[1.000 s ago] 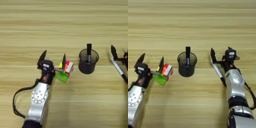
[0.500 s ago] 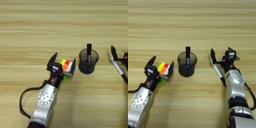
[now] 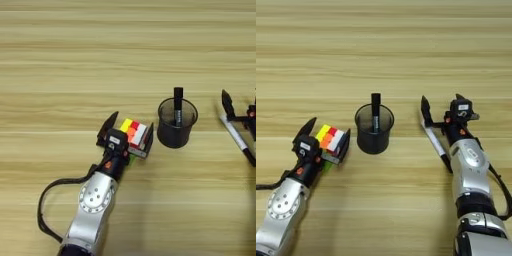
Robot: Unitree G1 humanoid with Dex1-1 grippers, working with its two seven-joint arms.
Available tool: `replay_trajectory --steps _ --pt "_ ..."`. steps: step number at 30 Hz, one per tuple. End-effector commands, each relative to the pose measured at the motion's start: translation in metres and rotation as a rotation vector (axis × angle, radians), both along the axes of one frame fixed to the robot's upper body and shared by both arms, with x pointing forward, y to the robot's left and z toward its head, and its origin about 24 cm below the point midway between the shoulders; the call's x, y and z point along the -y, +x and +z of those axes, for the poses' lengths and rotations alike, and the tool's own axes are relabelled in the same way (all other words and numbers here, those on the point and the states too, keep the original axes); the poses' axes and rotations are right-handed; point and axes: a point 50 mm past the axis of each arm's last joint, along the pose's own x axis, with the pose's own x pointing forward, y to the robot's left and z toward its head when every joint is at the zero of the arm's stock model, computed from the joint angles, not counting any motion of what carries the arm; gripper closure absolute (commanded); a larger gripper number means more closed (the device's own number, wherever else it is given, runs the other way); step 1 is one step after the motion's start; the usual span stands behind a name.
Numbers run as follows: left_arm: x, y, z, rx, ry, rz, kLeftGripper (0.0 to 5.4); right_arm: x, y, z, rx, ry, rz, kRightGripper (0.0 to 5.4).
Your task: Move the objects on the table
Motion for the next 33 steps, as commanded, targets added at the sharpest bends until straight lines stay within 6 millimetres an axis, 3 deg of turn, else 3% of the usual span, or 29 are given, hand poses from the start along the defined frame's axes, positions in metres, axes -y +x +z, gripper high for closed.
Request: replay_trajectory --steps 1,29,33 --pt "-0.001 0.000 -0.004 -0.015 0.014 0.002 0.00 -0.002 -0.001 -0.001 -0.002 0.006 -0.002 0.04" --pt "0.000 0.001 -0.018 -0.054 0.021 -0.003 0.00 -0.003 -0.001 -0.001 -0.001 0.008 -0.003 0.04" --pt "0.000 0.002 -0.017 -0.053 0.020 -0.004 0.42 -0.002 -0.001 -0.001 -0.001 0.009 -0.005 0.00"
